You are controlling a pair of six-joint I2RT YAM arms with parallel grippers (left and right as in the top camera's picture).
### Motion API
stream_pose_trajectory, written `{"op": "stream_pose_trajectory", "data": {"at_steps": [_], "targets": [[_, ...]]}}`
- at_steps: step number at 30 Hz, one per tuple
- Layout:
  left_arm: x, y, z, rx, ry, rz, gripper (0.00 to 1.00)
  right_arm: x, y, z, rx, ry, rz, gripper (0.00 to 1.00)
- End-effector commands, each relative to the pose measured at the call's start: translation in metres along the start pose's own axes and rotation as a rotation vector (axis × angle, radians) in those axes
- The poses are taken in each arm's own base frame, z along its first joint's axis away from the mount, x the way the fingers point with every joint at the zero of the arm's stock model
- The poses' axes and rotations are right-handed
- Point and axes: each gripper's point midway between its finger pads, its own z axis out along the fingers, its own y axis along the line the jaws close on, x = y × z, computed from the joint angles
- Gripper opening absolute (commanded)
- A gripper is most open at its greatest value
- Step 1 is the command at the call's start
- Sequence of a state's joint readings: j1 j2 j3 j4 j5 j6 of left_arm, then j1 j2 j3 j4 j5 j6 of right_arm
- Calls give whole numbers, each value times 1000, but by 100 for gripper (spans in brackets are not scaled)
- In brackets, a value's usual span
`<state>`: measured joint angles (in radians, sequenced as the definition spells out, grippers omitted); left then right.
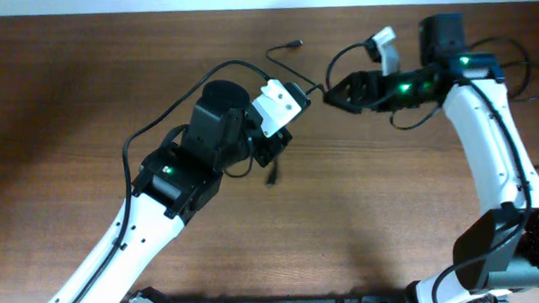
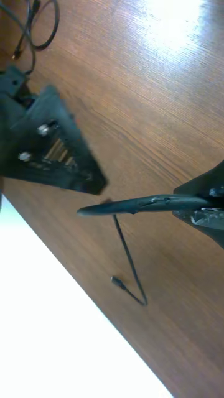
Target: Untangle cables
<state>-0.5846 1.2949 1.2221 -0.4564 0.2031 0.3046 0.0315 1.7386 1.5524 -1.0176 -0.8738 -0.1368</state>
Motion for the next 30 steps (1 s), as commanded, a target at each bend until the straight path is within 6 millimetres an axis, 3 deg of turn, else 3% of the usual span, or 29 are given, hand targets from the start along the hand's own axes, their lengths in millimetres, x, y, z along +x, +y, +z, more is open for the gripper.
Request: {"op": "stream_pose_trajectory", "data": {"at_steps": [1,3,7,11,13,14,15,16,18,19,20,21,23,24,25,26,28,30], "targets": [[4,0,-4,7,17,48,0,9,21,18,-73,34,-379,99],[22,9,-9,32,67,-3,0,10,38,21,-152,15,-488,99],[16,0,-22,242,-29,-77,0,15,56,30,-211,5,-762,97],[10,-29,-25,443,-82,-93,0,9,71,33,-264,-49,-874,94],[22,-33,-19,471,-42,-93,0,7,73,33,-276,-62,-882,85],[26,-32,-14,476,-28,-101,0,7,79,31,-307,-78,-878,64],[29,-30,-6,471,-20,-104,0,7,84,30,-336,-92,-875,30],[33,-26,0,459,-10,-105,0,6,85,29,-341,-92,-859,9],[41,-18,12,424,20,-108,2,5,82,28,-331,-84,-799,4],[45,-16,15,410,34,-110,14,2,79,25,-322,-93,-777,4],[49,-13,18,395,52,-121,34,-14,71,15,-288,-131,-710,4],[50,-12,19,390,57,-124,99,-31,64,4,-259,-171,-631,4],[50,-12,19,390,58,-125,99,-74,44,-30,-181,-282,-419,4],[50,-12,19,390,58,-124,99,-99,32,-59,-133,-371,-342,4],[50,-12,19,390,58,-124,99,-111,24,-76,-92,-419,-321,4],[50,-12,19,390,58,-124,99,-130,-1,-103,50,-494,-267,4],[50,-12,19,390,58,-124,99,-145,-40,-144,305,-577,-198,4],[50,-12,19,390,58,-124,99,-151,-47,-177,397,-625,-145,4]]}}
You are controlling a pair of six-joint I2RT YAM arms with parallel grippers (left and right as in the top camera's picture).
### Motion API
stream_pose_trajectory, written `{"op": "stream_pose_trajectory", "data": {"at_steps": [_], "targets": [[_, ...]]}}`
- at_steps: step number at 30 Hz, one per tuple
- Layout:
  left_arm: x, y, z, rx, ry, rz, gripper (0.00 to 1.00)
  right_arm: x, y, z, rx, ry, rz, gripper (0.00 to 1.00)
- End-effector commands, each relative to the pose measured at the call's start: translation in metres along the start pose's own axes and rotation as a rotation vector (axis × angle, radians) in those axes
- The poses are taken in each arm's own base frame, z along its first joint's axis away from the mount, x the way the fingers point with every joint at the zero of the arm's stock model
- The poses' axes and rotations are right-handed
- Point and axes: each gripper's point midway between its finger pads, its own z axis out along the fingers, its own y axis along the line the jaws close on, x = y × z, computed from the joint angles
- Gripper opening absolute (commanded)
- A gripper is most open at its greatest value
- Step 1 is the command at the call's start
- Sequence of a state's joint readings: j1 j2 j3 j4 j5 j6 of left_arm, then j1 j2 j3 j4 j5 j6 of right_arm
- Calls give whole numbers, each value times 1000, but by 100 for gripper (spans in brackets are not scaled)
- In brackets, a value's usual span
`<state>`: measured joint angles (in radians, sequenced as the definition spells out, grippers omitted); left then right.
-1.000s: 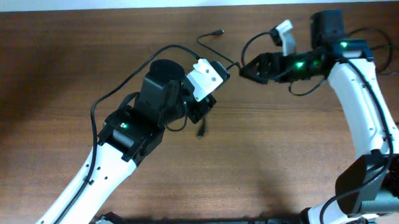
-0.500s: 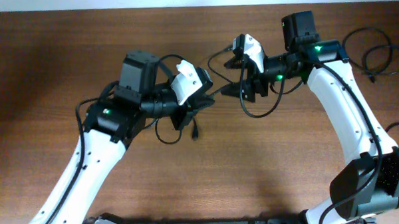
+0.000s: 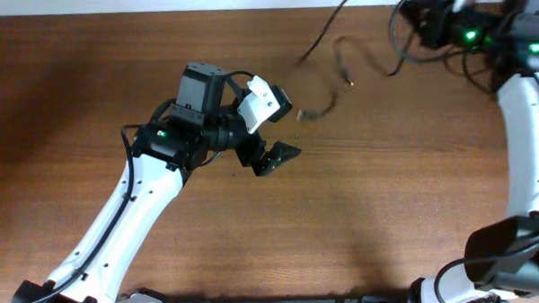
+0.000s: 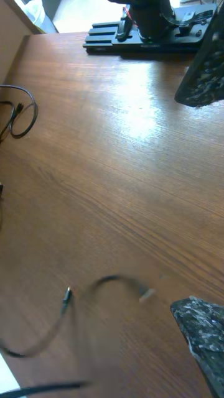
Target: Untangle cables
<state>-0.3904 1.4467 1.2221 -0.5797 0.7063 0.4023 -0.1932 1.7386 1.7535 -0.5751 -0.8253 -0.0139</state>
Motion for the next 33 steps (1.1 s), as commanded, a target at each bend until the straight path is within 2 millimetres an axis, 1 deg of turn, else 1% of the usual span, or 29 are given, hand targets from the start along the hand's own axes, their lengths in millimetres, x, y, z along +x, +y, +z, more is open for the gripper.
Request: {"op": "stream_pose_trajectory", "data": {"at_steps": [1,3,6,7,9,11,12,13,14,16,17,18,19,21,22,23,24,25,26,28,30,31,32,33], "targets": [[-1,1,-1,-2,-3,10,99,-37,-27,-35,209,-74,120,4],[-1,1,-1,-2,-3,10,99,-43,-18,-42,208,-76,167,4],[-1,1,-1,-2,-3,9,99,-28,-24,-42,241,-30,260,4],[-1,1,-1,-2,-3,10,99,-21,-23,-41,243,-8,283,4],[-1,1,-1,-2,-3,10,99,-18,-17,-35,225,9,286,4],[-1,1,-1,-2,-3,10,99,-21,15,-24,79,21,265,4],[-1,1,-1,-2,-3,10,99,-26,36,-20,-25,17,238,4],[-1,1,-1,-2,-3,10,99,-32,46,-16,-65,1,207,4],[-1,1,-1,-2,-3,10,99,-39,43,-15,-45,-27,168,4],[-1,1,-1,-2,-3,10,99,-48,7,-16,165,-78,150,4],[-1,1,-1,-2,-3,10,98,-47,-20,-20,320,-93,157,4],[-1,1,-1,-2,-3,10,99,-41,-46,-20,434,-89,172,4],[-1,1,-1,-2,-3,10,99,-34,-59,-16,475,-75,183,4],[-1,1,-1,-2,-3,10,99,-15,-78,0,495,-17,184,4],[-1,1,-1,-2,-3,10,99,-2,-93,8,525,24,178,4],[-1,1,-1,-2,-3,10,99,19,-119,9,630,78,208,4],[-1,1,-1,-2,-3,10,99,32,-136,8,707,113,219,4],[-1,1,-1,-2,-3,10,99,51,-152,10,770,163,235,4],[-1,1,-1,-2,-3,10,99,72,-163,14,796,225,258,4],[-1,1,-1,-2,-3,10,99,109,-173,27,798,337,301,4],[-1,1,-1,-2,-3,9,99,136,-180,40,792,407,325,5],[-1,1,-1,-2,-3,10,99,148,-185,45,792,434,335,8],[-1,1,-1,-2,-3,10,99,158,-189,50,792,456,343,13],[-1,1,-1,-2,-3,10,99,168,-196,53,799,478,351,23]]}}
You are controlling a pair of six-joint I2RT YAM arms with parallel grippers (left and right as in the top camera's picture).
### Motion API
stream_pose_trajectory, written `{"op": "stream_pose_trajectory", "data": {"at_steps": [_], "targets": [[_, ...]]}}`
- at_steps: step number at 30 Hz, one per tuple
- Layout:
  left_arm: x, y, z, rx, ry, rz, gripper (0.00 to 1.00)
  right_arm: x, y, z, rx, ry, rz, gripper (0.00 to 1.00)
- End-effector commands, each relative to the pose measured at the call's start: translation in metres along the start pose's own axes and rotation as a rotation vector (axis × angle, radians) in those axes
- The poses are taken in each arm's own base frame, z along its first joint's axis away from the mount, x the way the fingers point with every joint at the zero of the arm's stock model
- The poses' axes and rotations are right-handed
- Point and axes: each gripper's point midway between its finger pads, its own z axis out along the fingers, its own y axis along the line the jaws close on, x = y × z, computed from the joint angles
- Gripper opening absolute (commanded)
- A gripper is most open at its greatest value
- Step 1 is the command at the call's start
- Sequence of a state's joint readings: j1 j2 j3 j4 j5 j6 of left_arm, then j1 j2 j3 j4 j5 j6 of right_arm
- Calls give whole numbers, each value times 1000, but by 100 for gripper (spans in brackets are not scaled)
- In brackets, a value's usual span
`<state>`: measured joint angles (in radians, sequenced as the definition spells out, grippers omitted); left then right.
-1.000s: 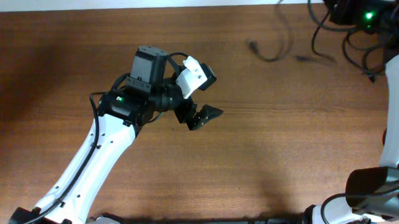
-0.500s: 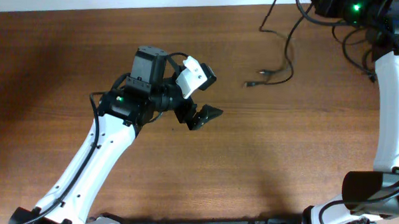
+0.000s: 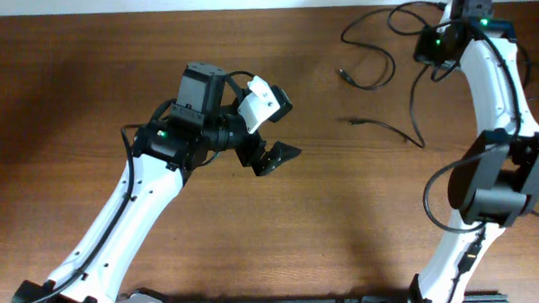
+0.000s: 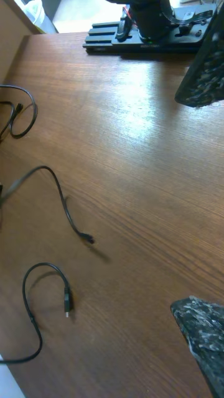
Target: Untangle cables
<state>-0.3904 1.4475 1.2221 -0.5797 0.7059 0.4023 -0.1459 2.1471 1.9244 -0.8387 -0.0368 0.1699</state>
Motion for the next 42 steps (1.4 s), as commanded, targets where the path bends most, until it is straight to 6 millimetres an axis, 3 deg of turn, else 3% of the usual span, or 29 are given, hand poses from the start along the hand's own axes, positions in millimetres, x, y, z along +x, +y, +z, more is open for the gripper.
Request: {"op": "stream_pose_trajectory", "data": {"at_steps": [1,4,6,8,11,14,16,18,21,23,24,25,26,27,28,29,32,35,38,42], "targets": [[-2,0,-1,-2,-3,10,99,14,-7,29,47,54,-13,35],[-2,0,-1,-2,-3,10,99,7,-19,28,116,28,-26,99],[-2,0,-1,-2,-3,10,99,-13,-17,7,110,-23,-44,99],[-2,0,-1,-2,-3,10,99,-52,-7,-58,89,-145,-42,99],[-2,0,-1,-2,-3,10,99,-76,20,-142,-32,-252,-54,99],[-2,0,-1,-2,-3,10,99,-67,35,-177,-92,-264,-73,99],[-2,0,-1,-2,-3,10,99,-23,48,-185,-94,-117,-101,99],[-2,0,-1,-2,-3,10,99,2,52,-179,-87,-16,-97,99],[-2,0,-1,-2,-3,10,99,45,49,-155,-60,183,15,99],[-2,0,-1,-2,-3,10,99,96,72,-127,-201,408,102,86],[-2,0,-1,-2,-3,10,99,110,76,-114,-211,461,159,81],[-2,0,-1,-2,-3,10,99,120,74,-95,-188,482,229,82],[-2,0,-1,-2,-3,10,99,139,72,-68,-161,514,302,99],[-2,0,-1,-2,-3,10,99,155,69,-49,-144,537,340,99],[-2,0,-1,-2,-3,10,99,167,65,-35,-134,543,361,80],[-2,0,-1,-2,-3,10,99,173,64,-26,-132,541,372,72],[-2,0,-1,-2,-3,10,99,196,32,-1,172,458,548,68],[-2,0,-1,-2,-3,10,99,197,61,18,175,336,488,67],[-2,0,-1,-2,-3,10,99,193,57,16,290,226,549,66],[-2,0,-1,-2,-3,10,99,185,55,19,287,190,556,53]]}}
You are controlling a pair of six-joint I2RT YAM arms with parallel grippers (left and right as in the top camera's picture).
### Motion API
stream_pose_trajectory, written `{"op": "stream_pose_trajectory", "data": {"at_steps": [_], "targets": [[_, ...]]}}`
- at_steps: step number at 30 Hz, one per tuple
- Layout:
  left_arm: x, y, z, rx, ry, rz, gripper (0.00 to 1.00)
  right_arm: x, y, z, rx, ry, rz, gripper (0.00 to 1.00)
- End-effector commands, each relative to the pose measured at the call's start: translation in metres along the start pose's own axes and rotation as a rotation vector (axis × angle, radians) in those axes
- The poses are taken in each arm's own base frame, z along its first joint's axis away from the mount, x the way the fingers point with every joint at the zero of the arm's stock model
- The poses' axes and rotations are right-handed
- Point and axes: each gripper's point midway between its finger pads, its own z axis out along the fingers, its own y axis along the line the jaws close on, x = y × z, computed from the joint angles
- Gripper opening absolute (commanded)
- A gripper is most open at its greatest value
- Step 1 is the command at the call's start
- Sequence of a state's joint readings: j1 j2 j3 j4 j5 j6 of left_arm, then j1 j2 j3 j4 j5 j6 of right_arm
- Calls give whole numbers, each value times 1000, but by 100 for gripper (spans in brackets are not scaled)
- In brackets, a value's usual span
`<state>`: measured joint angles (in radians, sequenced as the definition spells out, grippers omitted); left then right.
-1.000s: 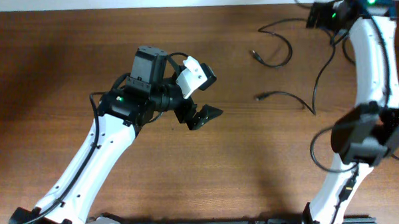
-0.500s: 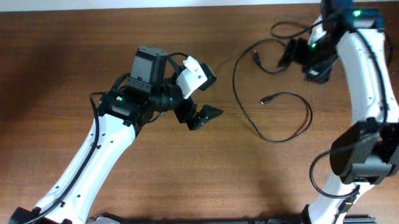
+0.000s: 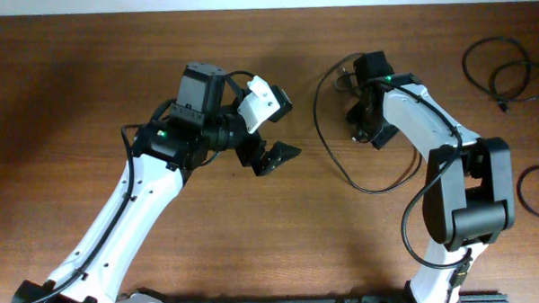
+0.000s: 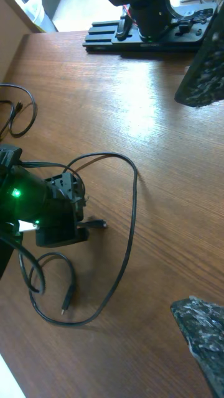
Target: Untangle cables
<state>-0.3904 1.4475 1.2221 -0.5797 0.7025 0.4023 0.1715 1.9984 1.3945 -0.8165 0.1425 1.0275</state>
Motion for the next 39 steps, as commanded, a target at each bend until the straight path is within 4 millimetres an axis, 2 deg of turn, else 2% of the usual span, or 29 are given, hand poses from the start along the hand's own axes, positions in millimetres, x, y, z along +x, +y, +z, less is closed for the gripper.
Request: {"op": "stream_pose_trajectory", "data": {"at_steps": [1,3,8,11,13,14,16,17,19,20,22,23,24,26,27,28,29,30,31,32,33,34,35,36,37,38,39], "targets": [[-2,0,-1,1,-5,10,99,-10,-4,-2,12,-55,38,50],[-2,0,-1,1,-5,10,99,-11,-1,-1,3,-60,40,44],[-2,0,-1,1,-5,10,99,-8,-1,19,26,-47,35,43],[-2,0,-1,2,-5,10,99,-4,-3,31,45,-31,31,34],[-2,0,-1,2,-5,10,99,-4,-3,33,46,-33,31,18],[-2,0,-1,1,-5,10,99,-5,-1,33,39,-39,31,4],[-2,0,-1,1,-5,10,99,-16,8,33,0,-67,-84,4],[-2,0,-1,1,-5,10,99,-28,10,28,-11,-84,-173,4],[-2,0,-1,1,-5,10,99,-57,12,11,-36,-126,-262,4],[-2,0,-1,1,-5,10,99,-80,15,-8,-58,-167,-313,4],[-2,0,-1,1,-5,10,99,-129,25,-60,-114,-298,-472,4],[-2,0,-1,2,-5,10,99,-153,34,-94,-121,-391,-633,4],[-2,0,-1,1,-5,10,99,-160,39,-108,-123,-432,-705,4],[-2,0,-1,1,-5,10,99,-182,69,-162,-121,-615,-983,4],[-2,0,-1,1,-5,10,99,-182,79,-168,-140,-650,-1047,4],[-2,0,-1,2,-5,10,99,-168,100,-173,-224,-674,-1186,4],[-2,0,-1,1,-5,10,99,-155,114,-171,-290,-673,-1265,4],[-2,0,-1,1,-5,10,99,-127,137,-163,-440,-637,-1355,4],[-2,0,-1,1,-5,10,99,-114,144,-155,-498,-603,-1378,4],[-2,0,-1,1,-5,10,99,-102,150,-139,-534,-553,-1397,4],[-2,0,-1,1,-5,10,99,-91,149,-111,-523,-478,-1428,4],[-2,0,-1,1,-5,10,99,-83,144,-92,-500,-422,-1466,4],[-2,0,-1,1,-5,10,99,-83,129,-63,-411,-344,-1463,4],[-2,0,-1,1,-5,10,99,-88,124,-57,-364,-338,-1458,4],[-2,0,-1,1,-5,10,99,-92,119,-54,-320,-336,-1454,6],[-2,0,-1,1,-5,10,99,-99,114,-55,-266,-347,-1448,64],[-2,0,-1,1,-5,10,99,-105,108,-57,-216,-357,-1441,92]]}}
